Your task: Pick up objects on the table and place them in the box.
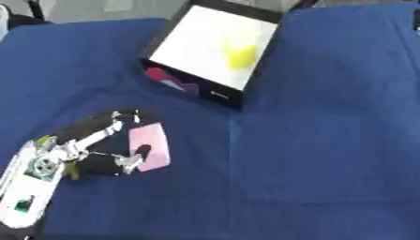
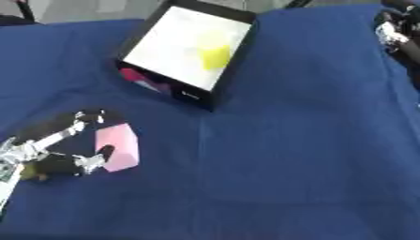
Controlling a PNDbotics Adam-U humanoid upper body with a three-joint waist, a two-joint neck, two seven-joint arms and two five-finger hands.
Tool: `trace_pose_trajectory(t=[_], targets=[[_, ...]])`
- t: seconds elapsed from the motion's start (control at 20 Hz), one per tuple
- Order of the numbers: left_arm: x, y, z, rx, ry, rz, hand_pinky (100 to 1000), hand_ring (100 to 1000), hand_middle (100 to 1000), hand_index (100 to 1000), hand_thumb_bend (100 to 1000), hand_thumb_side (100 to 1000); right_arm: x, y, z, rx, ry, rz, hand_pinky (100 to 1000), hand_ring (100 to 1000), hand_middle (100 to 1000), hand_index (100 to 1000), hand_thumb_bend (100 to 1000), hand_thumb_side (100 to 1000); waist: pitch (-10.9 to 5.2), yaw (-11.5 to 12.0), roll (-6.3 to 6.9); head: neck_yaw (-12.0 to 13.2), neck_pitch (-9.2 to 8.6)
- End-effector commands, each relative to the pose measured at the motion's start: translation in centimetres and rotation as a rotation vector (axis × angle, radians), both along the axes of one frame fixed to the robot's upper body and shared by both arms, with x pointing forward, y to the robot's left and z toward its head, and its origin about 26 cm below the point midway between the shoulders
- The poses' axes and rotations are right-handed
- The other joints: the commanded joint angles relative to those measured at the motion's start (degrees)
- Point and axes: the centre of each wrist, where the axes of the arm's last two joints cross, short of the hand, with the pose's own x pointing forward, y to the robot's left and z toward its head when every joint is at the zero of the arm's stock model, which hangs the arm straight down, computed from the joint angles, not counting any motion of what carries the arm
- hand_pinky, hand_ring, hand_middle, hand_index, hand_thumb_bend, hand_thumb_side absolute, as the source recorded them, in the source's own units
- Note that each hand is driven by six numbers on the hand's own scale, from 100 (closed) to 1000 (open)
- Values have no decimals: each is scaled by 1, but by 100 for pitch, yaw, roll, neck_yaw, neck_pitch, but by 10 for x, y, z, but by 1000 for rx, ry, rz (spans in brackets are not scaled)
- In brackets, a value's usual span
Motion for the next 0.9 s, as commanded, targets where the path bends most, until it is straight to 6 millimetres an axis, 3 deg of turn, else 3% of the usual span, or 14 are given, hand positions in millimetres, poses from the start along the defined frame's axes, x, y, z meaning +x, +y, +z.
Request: trace_pose_trajectory(t=[0.05,0.9], targets=[[1,5,3,15,6,2,1000,930,874,961,100,721,-1,-8,18,-33,-40,-12,1000,1000,1000,893,100,470,9,-5,-101,18,-9],[2,6,-10,50,81,4,1000,926,875,963,100,893,-2,-10,20,-25,-49,-21,1000,1000,1000,894,100,470,66,-18,-103,52,-9]])
